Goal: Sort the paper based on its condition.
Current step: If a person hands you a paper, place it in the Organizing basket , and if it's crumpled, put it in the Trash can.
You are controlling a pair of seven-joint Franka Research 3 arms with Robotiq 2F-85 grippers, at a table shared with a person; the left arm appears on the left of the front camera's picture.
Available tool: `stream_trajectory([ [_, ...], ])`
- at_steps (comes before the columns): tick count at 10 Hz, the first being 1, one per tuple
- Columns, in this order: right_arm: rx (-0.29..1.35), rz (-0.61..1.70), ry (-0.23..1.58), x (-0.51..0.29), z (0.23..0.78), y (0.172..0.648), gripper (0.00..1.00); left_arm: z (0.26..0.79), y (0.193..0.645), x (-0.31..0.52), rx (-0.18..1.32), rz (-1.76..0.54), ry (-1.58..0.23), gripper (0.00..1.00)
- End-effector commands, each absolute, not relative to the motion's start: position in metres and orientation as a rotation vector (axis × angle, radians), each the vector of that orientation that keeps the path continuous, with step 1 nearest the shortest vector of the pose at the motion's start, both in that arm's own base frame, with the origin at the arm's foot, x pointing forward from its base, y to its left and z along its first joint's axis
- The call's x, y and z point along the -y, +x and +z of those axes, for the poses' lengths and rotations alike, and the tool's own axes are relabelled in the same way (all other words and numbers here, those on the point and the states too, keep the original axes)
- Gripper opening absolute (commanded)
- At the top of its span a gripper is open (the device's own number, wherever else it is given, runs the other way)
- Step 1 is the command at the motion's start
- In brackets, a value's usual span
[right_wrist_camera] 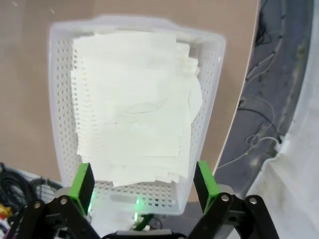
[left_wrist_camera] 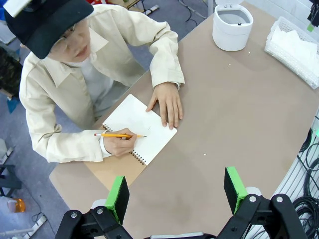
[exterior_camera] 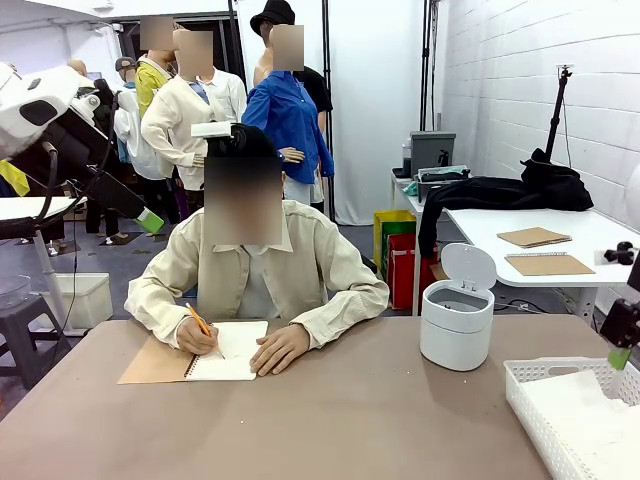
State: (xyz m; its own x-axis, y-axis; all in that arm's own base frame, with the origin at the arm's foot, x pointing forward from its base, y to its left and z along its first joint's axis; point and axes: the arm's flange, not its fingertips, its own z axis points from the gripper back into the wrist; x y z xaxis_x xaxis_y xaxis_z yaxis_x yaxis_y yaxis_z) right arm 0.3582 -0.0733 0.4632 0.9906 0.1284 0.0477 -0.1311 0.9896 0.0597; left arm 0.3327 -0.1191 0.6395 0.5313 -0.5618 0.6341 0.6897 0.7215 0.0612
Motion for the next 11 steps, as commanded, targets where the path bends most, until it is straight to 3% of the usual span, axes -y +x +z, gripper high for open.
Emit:
stream_trajectory([
  [1,0.073,0.196,0.086,0.064,0.485,0.356,1.0,0.639,0.333,0.118,0.677,-0.75,-0.215,1.0],
  [2,0.13,0.16,0.132,0.06,0.49,0.357,1.0,0.639,0.333,0.118,0.677,-0.75,-0.215,1.0],
  [3,0.063,0.151,0.062,0.069,0.479,0.357,1.0,0.639,0.333,0.118,0.677,-0.75,-0.215,1.0],
  [7,0.077,0.155,0.077,0.065,0.485,0.356,1.0,0.639,0.333,0.118,0.677,-0.75,-0.215,1.0],
  [11,0.302,0.791,0.117,-0.064,0.555,0.357,1.0,0.639,0.333,0.118,0.677,-0.75,-0.215,1.0],
])
